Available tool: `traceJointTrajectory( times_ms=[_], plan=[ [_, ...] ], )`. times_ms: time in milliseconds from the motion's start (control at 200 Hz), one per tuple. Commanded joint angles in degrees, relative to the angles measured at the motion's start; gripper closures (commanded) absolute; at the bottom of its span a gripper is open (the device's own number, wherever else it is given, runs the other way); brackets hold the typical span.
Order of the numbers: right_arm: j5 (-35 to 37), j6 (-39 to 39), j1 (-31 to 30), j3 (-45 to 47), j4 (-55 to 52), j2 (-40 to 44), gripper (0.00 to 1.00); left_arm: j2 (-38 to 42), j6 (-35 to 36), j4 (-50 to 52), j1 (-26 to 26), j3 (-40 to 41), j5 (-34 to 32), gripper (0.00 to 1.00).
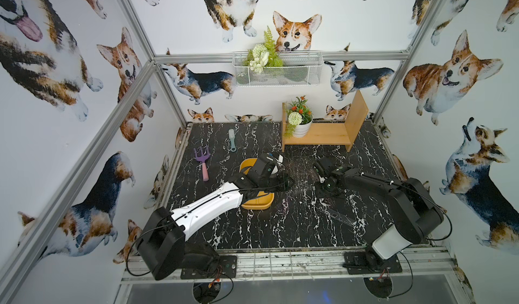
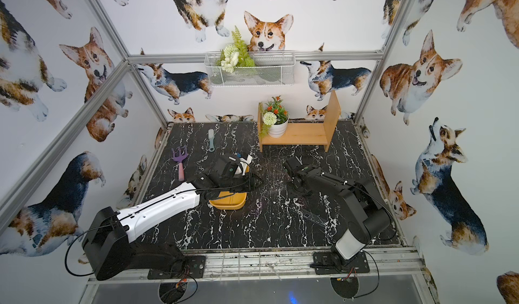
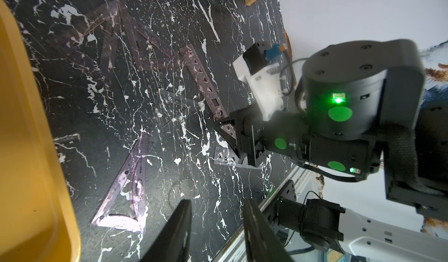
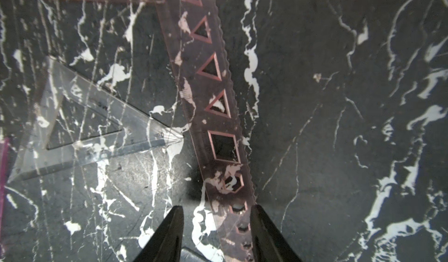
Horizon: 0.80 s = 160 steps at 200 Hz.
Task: Put the scattered rulers into the storage box
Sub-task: Pick up the ruler from the center of the board.
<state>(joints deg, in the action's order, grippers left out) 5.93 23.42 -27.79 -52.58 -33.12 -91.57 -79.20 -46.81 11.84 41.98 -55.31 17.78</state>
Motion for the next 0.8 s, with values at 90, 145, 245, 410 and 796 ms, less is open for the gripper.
traceJointTrajectory(
  times_ms=[90, 145, 245, 410, 796],
  plan=[
    [-0.5, -0.8, 0.0, -0.1, 1.1, -0.7, 0.5, 0.0, 0.3, -1.1, 0.0, 0.0, -0.4, 0.59],
    [-0.5, -0.9, 0.0, -0.2, 1.2, -0.8, 0.5, 0.1, 0.3, -1.0, 0.0, 0.0, -0.4, 0.59],
    [-0.7, -1.1, 0.2, -0.2, 1.5, -1.2, 0.5, 0.2, 0.3, -0.9, 0.0, 0.0, -0.6, 0.59],
    [-0.6, -1.2, 0.4, -0.2, 1.6, -1.6, 0.5, 0.8, 0.3, -0.9, 0.0, 0.3, -1.0, 0.59],
    [-0.7, -1.8, 1.0, 0.0, 1.8, -2.2, 0.51, 0.3, 0.2, -1.0, 0.0, -0.3, -0.8, 0.59]
  ],
)
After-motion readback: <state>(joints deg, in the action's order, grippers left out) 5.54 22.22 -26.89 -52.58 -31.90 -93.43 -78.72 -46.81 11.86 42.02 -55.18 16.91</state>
